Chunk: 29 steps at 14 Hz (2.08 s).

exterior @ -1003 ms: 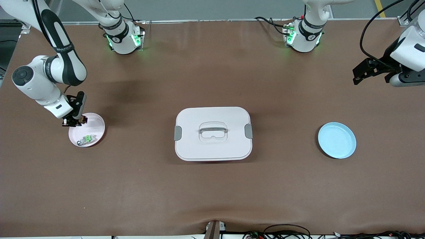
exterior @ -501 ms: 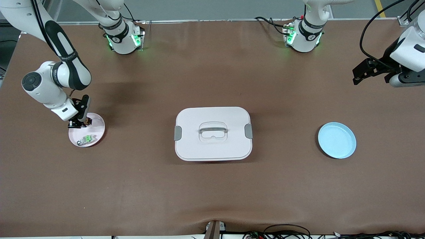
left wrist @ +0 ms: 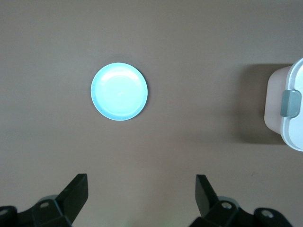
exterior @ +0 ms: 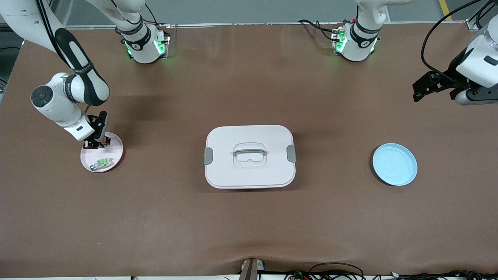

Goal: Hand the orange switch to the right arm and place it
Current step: 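Lower the switch onto the pink plate beside the green switch, then open the right gripper and lift it away from the plate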

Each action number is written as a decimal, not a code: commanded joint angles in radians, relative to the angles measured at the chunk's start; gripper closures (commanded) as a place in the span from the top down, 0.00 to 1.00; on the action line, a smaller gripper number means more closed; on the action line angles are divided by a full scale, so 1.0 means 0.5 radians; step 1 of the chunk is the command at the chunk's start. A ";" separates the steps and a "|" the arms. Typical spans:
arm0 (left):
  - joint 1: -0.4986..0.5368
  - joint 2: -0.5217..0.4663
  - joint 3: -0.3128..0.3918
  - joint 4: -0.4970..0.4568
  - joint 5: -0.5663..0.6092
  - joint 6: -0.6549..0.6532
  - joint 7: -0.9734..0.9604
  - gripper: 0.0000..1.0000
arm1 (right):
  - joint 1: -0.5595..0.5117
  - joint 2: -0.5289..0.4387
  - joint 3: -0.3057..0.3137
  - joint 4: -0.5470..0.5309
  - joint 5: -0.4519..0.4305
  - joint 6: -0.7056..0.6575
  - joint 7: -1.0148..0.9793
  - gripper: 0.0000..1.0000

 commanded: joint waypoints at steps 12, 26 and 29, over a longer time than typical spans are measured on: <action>0.002 -0.016 0.013 -0.005 -0.027 0.028 0.028 1.00 | -0.073 0.001 0.032 -0.031 -0.033 0.077 0.122 0.91; 0.002 -0.019 0.013 -0.005 -0.017 0.028 0.031 1.00 | 0.006 -0.260 0.069 0.223 -0.012 0.050 0.790 1.00; 0.002 -0.010 0.010 -0.005 -0.014 0.031 0.031 1.00 | 0.028 -0.253 0.066 0.355 -0.012 0.034 1.186 1.00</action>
